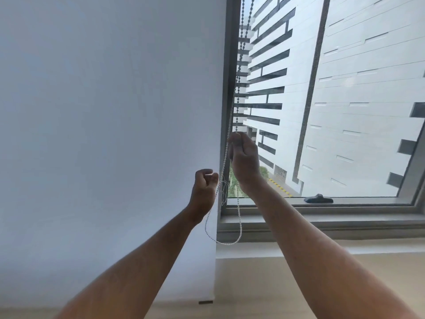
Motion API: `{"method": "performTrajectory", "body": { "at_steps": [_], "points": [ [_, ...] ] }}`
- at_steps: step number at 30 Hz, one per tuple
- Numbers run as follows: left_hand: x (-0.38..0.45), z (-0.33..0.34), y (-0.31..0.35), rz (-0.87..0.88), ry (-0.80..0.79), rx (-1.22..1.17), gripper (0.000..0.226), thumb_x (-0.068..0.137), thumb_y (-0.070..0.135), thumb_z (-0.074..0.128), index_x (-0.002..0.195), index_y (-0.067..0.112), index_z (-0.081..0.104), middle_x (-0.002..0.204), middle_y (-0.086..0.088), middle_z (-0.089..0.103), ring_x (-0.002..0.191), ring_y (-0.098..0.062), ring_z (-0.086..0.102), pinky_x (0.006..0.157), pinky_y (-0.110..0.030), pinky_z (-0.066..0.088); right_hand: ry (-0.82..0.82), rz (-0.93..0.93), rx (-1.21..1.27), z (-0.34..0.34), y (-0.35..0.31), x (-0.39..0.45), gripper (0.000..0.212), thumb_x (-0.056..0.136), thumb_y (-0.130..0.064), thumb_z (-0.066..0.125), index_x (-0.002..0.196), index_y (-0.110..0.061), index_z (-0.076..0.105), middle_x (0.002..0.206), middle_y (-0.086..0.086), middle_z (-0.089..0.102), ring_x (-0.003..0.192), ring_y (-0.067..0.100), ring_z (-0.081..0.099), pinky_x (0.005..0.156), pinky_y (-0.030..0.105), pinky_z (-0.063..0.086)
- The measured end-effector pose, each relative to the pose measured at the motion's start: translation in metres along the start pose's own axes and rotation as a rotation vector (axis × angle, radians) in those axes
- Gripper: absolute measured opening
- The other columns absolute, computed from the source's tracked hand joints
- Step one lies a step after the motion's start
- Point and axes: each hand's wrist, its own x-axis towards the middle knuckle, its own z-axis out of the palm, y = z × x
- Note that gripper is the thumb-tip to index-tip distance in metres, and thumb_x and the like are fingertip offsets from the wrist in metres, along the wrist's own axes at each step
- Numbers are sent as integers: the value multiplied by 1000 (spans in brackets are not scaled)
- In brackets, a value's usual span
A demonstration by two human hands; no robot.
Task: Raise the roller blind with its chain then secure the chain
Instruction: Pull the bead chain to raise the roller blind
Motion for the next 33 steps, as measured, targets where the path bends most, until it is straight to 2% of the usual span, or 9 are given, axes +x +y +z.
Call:
{"method": "performTrajectory", "body": {
  "at_steps": [4, 11, 14, 16, 19, 23, 27, 30, 33],
  "points": [
    [4, 6, 43, 117, 14, -18, 24, 106, 30, 51, 128, 24, 44, 107, 20, 56, 97, 5, 57, 67, 1, 45, 31, -41, -36, 2, 7, -5, 29, 104, -8, 44, 81, -19, 58, 53, -13, 48, 49, 6, 41, 52, 25, 36],
    [-6, 29, 111, 484, 245, 50, 22, 98, 18, 61, 111, 29, 48, 104, 1, 61, 99, -16, 64, 84, -21, 54, 84, -37, -117, -1, 10, -9, 30, 103, -17, 48, 75, -25, 55, 63, -6, 59, 56, 8, 51, 54, 32, 42],
    [-6, 34, 125, 624, 216, 183, 23, 95, 12, 62, 102, 32, 53, 101, 4, 65, 98, -15, 63, 89, -25, 52, 48, -15, -99, -3, 14, -17, 20, 98, -23, 51, 91, -35, 65, 79, -12, 71, 71, 9, 64, 63, 32, 51],
    [-4, 36, 128, 612, 152, 210, 17, 96, 14, 62, 103, 29, 58, 101, 8, 67, 92, -4, 63, 85, -15, 50, 56, -54, -123, -3, 17, -24, 34, 93, -16, 54, 93, -47, 67, 78, -21, 74, 69, 0, 65, 59, 26, 51],
    [0, 38, 126, 547, 117, 250, 20, 96, 15, 64, 115, 19, 60, 110, 7, 62, 88, 5, 59, 80, -5, 45, 57, -21, -87, -3, 28, -32, 27, 86, -15, 51, 84, -35, 68, 62, -15, 66, 58, 6, 52, 52, 33, 41],
    [2, 41, 124, 513, 166, 242, 21, 94, 14, 64, 113, 16, 55, 113, 2, 54, 96, -11, 61, 87, -19, 50, 95, -23, -147, -9, 44, -41, 20, 96, -7, 50, 79, -13, 58, 59, -5, 56, 57, 6, 41, 51, 34, 34],
    [7, 42, 134, 391, 149, 144, 23, 96, 15, 63, 113, 17, 49, 110, -2, 59, 102, -23, 64, 88, -29, 55, 94, -11, -239, -10, 51, -52, 31, 100, -9, 43, 73, -23, 50, 57, -11, 51, 53, 12, 42, 54, 41, 37],
    [14, 45, 144, 257, 37, -55, 13, 103, 20, 54, 114, 18, 48, 105, -5, 66, 84, -20, 72, 81, -36, 58, 90, -8, -243, -7, 59, -64, 34, 106, -15, 43, 76, -27, 52, 57, -14, 51, 54, 11, 43, 58, 50, 42],
    [20, 44, 142, 221, 18, -101, 15, 107, 22, 43, 102, 15, 55, 78, -2, 59, 59, -13, 55, 60, -33, 47, 71, 9, -215, -6, 67, -71, 30, 107, -20, 44, 78, -21, 53, 55, -12, 45, 54, 14, 39, 57, 52, 41]
  ]
}}
